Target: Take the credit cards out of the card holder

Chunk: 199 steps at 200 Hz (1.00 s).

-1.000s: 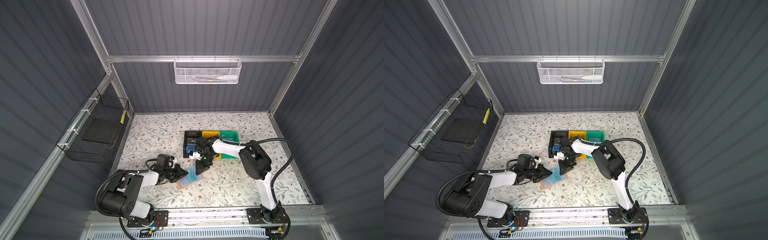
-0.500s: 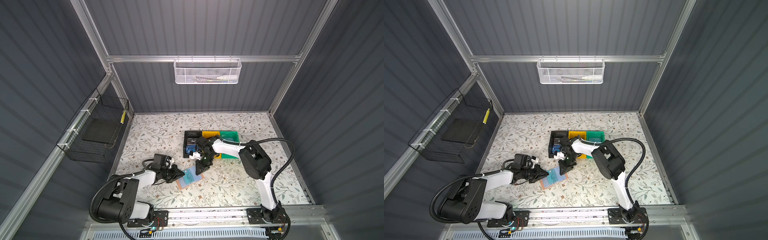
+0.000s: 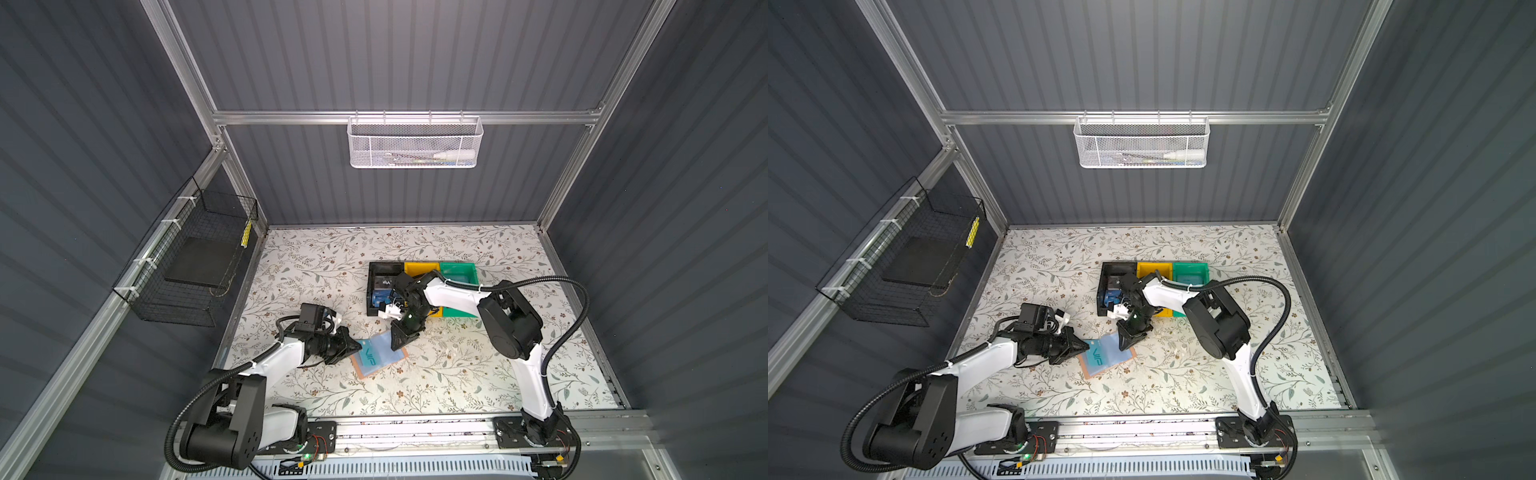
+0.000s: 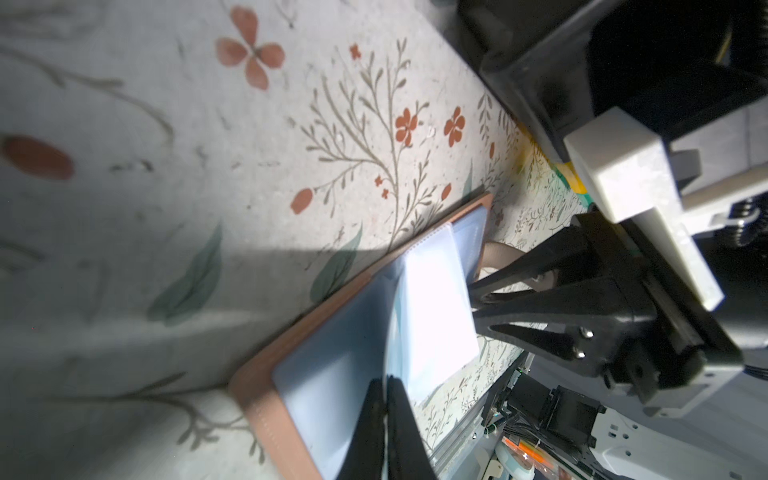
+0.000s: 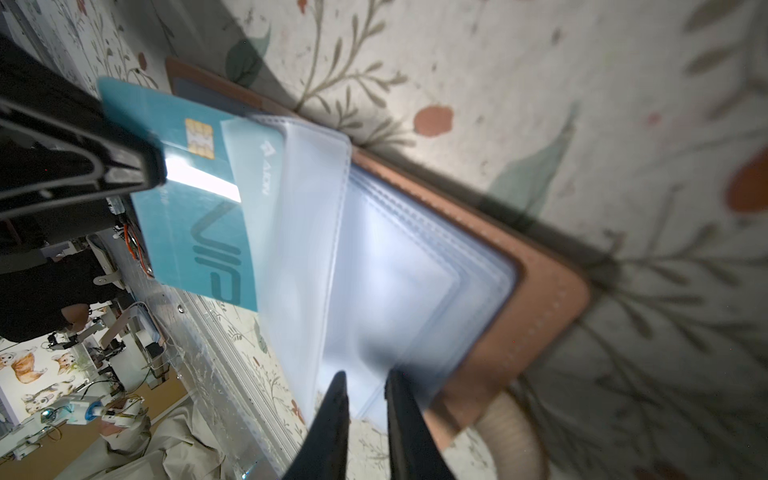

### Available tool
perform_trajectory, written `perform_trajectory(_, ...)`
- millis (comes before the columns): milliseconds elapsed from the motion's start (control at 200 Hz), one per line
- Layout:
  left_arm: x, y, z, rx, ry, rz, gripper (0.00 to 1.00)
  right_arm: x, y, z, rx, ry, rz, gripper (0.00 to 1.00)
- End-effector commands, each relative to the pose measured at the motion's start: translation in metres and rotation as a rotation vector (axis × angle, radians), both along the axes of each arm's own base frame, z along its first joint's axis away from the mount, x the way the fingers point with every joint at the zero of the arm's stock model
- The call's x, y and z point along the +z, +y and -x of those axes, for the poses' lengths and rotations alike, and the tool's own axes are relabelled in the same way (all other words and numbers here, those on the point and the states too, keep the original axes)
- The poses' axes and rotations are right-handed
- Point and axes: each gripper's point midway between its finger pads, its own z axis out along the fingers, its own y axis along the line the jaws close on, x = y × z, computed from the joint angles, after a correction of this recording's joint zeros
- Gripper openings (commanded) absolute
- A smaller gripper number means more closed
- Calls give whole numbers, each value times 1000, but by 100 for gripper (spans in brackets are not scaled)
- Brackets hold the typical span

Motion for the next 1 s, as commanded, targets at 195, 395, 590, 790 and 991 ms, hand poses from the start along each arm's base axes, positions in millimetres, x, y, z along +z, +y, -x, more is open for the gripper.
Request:
perform_trajectory(195, 27, 21, 6, 2, 2, -140, 6, -9, -20, -1, 14, -26, 117, 23)
perform_trajectory(395, 51, 13, 0, -21, -76, -83, 6, 21, -28, -14, 29, -122, 140, 26)
perform_trajectory(590, 103, -22, -23, -56, -315, 214, 1, 90, -37, -30, -1, -189, 42, 32)
perform_trajectory(790, 147, -45, -37, -105, -503, 353, 0, 162, -27, -36, -63, -119, -248, 41)
perform_trajectory(991, 174, -79, -42, -168, -621, 443, 0, 193, -16, -40, -80, -51, -439, 42)
